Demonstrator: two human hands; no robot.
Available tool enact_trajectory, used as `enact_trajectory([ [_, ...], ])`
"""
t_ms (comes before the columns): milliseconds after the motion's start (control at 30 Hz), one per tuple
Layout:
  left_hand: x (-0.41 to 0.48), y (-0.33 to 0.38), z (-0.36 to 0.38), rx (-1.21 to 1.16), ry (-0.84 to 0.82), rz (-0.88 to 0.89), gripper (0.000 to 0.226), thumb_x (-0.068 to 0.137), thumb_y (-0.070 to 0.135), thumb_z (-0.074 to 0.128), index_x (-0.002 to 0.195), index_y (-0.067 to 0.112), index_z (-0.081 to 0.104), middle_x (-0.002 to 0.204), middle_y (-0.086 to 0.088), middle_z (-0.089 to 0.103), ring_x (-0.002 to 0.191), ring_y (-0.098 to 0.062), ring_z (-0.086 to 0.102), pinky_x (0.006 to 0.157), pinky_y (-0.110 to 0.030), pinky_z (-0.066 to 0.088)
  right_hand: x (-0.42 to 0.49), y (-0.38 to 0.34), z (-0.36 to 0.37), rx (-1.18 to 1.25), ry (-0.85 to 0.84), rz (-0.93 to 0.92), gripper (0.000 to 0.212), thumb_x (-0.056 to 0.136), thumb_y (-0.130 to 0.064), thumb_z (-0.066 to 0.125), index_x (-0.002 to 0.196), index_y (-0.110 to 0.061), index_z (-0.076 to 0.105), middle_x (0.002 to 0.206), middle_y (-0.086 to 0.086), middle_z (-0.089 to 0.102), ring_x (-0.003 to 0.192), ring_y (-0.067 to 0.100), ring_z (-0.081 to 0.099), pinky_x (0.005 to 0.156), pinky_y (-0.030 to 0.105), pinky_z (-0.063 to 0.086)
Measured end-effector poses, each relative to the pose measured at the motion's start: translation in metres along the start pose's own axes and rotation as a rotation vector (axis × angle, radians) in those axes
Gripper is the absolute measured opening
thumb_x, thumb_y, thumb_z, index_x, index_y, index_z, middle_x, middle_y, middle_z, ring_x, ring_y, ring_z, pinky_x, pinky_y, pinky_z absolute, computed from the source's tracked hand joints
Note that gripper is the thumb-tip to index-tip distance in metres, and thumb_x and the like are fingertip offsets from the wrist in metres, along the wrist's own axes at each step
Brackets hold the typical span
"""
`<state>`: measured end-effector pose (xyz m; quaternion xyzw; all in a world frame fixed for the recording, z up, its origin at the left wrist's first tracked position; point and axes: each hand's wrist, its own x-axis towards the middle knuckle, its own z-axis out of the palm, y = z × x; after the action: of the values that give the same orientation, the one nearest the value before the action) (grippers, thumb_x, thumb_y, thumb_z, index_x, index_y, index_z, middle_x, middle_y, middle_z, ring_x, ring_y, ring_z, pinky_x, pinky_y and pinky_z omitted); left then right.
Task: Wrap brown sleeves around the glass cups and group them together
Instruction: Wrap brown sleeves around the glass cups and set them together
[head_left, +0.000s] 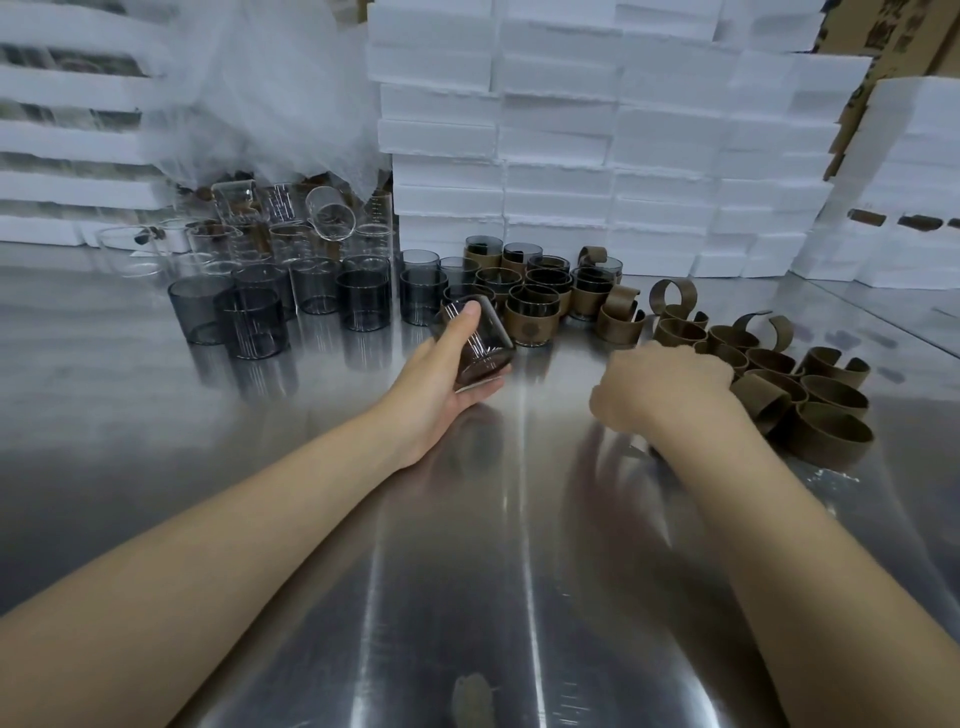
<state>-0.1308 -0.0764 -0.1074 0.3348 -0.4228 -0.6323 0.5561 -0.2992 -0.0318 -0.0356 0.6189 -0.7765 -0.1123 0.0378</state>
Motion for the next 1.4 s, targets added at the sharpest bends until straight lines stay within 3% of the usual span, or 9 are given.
enact_trajectory([
  [200,-0.003,0.002,0.004,0.018,0.019,0.001,0.03,0.095,0.042,0.057,0.11,0.017,0.066,0.093,0.0,0.076,0.089,-0.013,0.072,0.094,-0.036,0.054,-0.004,-0.012,0.009,0.197,0.099,-0.189,0.027,0.091,-0.003,0.045,0.116,-0.007,0.055,0.123,0.015,0.054,0.107,0.033,0.056,0.072,0.035,0.042],
  [400,-0.007,0.005,0.007,0.068,0.058,0.008,0.044,0.096,0.043,0.054,0.127,0.012,0.058,0.114,-0.007,0.071,0.11,-0.02,0.066,0.102,-0.039,0.05,0.003,-0.028,0.014,0.545,0.217,-0.486,0.045,0.082,0.008,0.044,0.122,-0.004,0.059,0.121,0.016,0.06,0.113,0.032,0.055,0.092,0.037,0.047],
  [533,-0.008,0.007,0.006,0.1,0.099,0.027,0.047,0.098,0.04,0.053,0.132,0.009,0.055,0.124,-0.011,0.067,0.114,-0.02,0.064,0.101,-0.036,0.049,0.009,-0.033,0.016,0.667,0.263,-0.496,0.048,0.084,0.005,0.044,0.126,-0.011,0.06,0.122,0.013,0.061,0.115,0.026,0.054,0.093,0.03,0.045],
  [800,-0.005,0.008,0.007,0.053,0.142,-0.021,0.069,0.09,0.03,0.067,0.141,0.022,0.02,0.11,-0.003,0.056,0.084,-0.014,0.062,0.055,-0.022,0.05,0.024,-0.024,0.022,0.594,0.271,-0.402,0.027,0.085,0.001,0.054,0.097,-0.016,0.07,0.113,0.013,0.064,0.106,0.028,0.06,0.081,0.026,0.046],
  [900,-0.006,0.007,0.008,0.025,0.12,0.004,0.047,0.096,0.026,0.059,0.131,0.023,0.029,0.114,-0.009,0.06,0.092,-0.027,0.07,0.052,-0.022,0.044,0.025,-0.022,0.022,0.585,0.268,-0.373,0.026,0.087,-0.005,0.06,0.1,-0.023,0.074,0.114,0.009,0.065,0.103,0.028,0.061,0.09,0.04,0.051],
  [967,-0.007,0.01,0.01,-0.016,0.144,0.018,0.032,0.101,0.036,0.049,0.126,0.022,0.035,0.121,-0.015,0.06,0.078,-0.029,0.073,0.048,-0.021,0.043,0.024,-0.023,0.021,0.648,0.328,-0.371,0.025,0.091,-0.009,0.058,0.103,-0.025,0.071,0.112,0.005,0.066,0.104,0.026,0.06,0.09,0.043,0.051],
  [1233,-0.008,0.012,0.0,0.149,0.077,0.042,0.068,0.097,0.058,0.028,0.13,0.004,0.054,0.113,-0.015,0.069,0.077,-0.023,0.073,0.083,-0.038,0.039,0.019,-0.032,0.018,0.94,0.556,-0.485,0.01,0.096,-0.016,0.05,0.103,-0.015,0.057,0.092,0.008,0.068,0.087,0.029,0.062,0.077,0.048,0.052],
  [1333,-0.008,0.01,-0.001,0.167,0.027,0.067,0.048,0.099,0.049,0.039,0.11,0.009,0.063,0.084,-0.004,0.067,0.053,-0.01,0.059,0.06,-0.022,0.045,0.018,-0.036,0.019,0.976,0.635,-0.542,0.005,0.095,-0.014,0.055,0.096,-0.009,0.056,0.082,0.009,0.067,0.076,0.028,0.063,0.071,0.045,0.051],
  [1400,-0.008,0.009,-0.002,0.166,-0.014,0.045,0.038,0.1,0.042,0.043,0.104,0.012,0.066,0.079,-0.004,0.07,0.054,-0.011,0.062,0.053,-0.017,0.05,0.018,-0.037,0.021,0.987,0.653,-0.557,0.007,0.094,-0.013,0.057,0.09,-0.01,0.053,0.076,0.009,0.066,0.069,0.026,0.062,0.067,0.043,0.05],
])
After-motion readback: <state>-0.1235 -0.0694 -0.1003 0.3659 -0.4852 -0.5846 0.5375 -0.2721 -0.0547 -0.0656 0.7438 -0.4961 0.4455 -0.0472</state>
